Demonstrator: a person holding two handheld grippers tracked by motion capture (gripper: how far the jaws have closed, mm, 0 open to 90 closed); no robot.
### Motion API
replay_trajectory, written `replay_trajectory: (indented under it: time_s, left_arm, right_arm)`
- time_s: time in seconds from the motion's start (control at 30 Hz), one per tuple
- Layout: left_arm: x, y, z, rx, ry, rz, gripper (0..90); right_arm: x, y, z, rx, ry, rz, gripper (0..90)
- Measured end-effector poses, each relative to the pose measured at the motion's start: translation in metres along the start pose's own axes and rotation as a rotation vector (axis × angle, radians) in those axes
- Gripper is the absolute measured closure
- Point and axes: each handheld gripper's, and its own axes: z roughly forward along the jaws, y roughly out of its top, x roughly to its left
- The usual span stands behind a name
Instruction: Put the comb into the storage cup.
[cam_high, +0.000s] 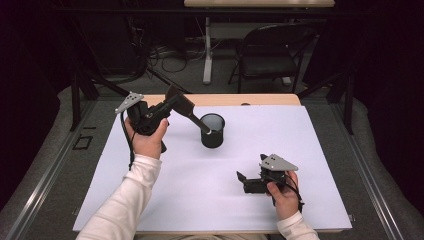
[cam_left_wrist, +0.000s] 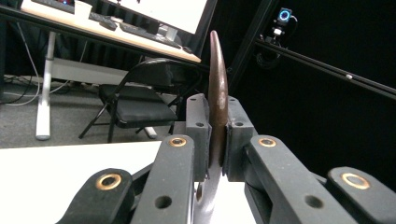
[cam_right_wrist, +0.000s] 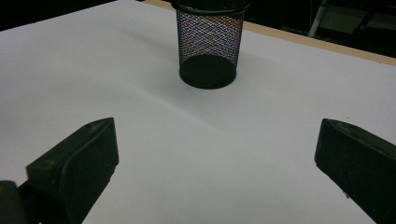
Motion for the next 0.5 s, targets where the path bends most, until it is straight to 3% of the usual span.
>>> replay_trajectory:
  time_s: [0.5]
  left_arm:
    - [-0.001, 0.004, 0.018, 0.012, 0.035, 0.000, 84.1]
  right_arm:
    - [-0.001, -0.001, 0.000, 0.001, 0.005, 0.000, 0.0]
